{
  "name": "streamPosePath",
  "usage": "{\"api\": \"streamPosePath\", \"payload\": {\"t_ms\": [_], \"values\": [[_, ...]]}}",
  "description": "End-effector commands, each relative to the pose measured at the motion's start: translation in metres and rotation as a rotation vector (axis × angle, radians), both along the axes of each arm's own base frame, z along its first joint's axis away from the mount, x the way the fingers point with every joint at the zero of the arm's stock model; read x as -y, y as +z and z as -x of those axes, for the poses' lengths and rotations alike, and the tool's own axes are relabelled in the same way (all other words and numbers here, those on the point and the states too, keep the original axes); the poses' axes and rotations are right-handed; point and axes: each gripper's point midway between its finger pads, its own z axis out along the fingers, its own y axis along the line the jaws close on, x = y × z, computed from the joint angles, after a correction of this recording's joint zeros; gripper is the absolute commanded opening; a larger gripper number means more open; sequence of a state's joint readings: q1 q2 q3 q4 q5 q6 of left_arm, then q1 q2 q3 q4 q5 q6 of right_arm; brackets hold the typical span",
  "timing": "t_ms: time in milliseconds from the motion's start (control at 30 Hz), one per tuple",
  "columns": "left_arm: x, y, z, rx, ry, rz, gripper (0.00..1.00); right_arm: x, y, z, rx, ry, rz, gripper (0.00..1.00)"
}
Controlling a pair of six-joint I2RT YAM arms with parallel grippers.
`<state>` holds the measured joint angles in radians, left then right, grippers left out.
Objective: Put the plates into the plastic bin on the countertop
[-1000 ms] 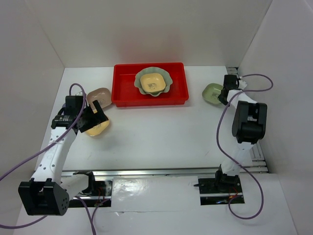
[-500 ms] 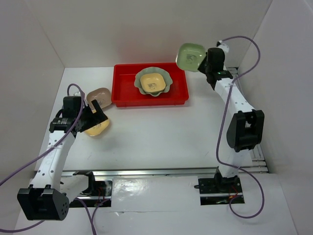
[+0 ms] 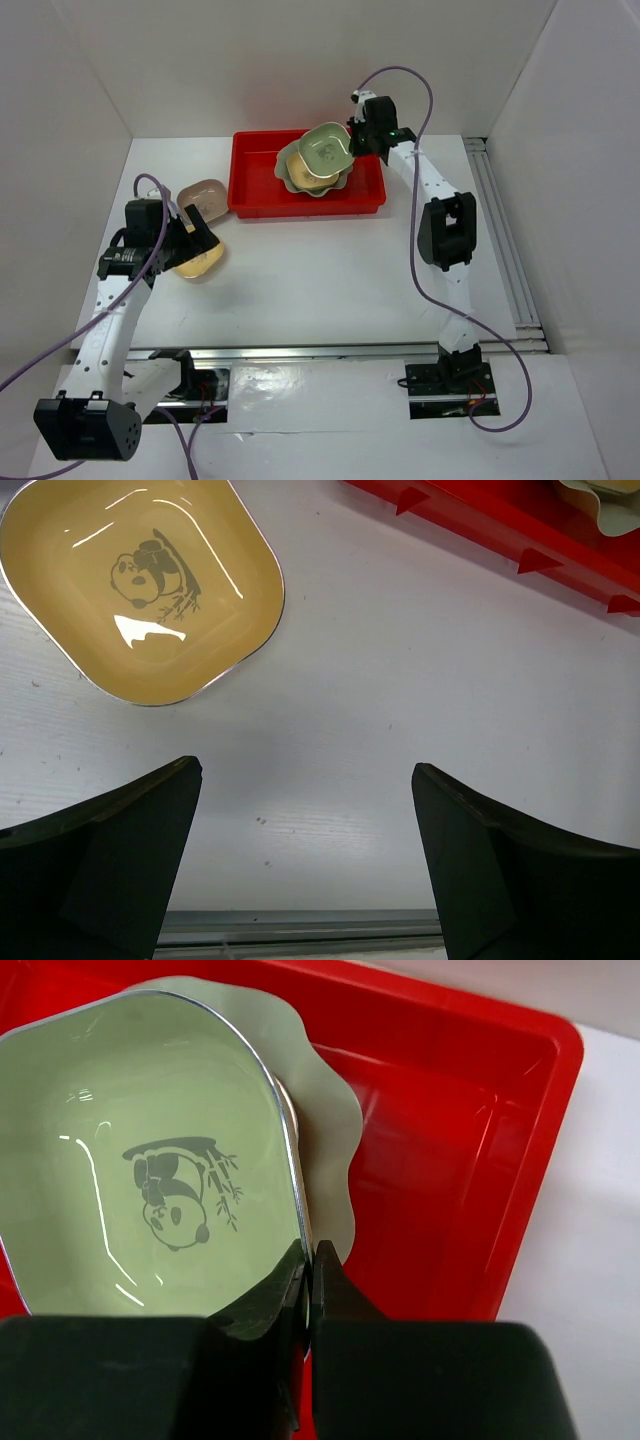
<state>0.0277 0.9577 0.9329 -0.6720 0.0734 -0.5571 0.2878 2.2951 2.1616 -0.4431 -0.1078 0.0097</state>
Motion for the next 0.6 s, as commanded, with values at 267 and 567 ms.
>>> {"api": "streamPosePath", "payload": {"t_ms": [267,567], "values": [[-0.001,0.007,-0.005,0.041,0.009,0.004,1.0,-0.015,0.012,-0.003,0.031,-0.063,-0.144,0.0],[-0.001,0.005,-0.006,0.032,0.009,0.005,1.0,-0.045,0.009,-0.008,0.043,-0.116,-0.198,0.0]]}}
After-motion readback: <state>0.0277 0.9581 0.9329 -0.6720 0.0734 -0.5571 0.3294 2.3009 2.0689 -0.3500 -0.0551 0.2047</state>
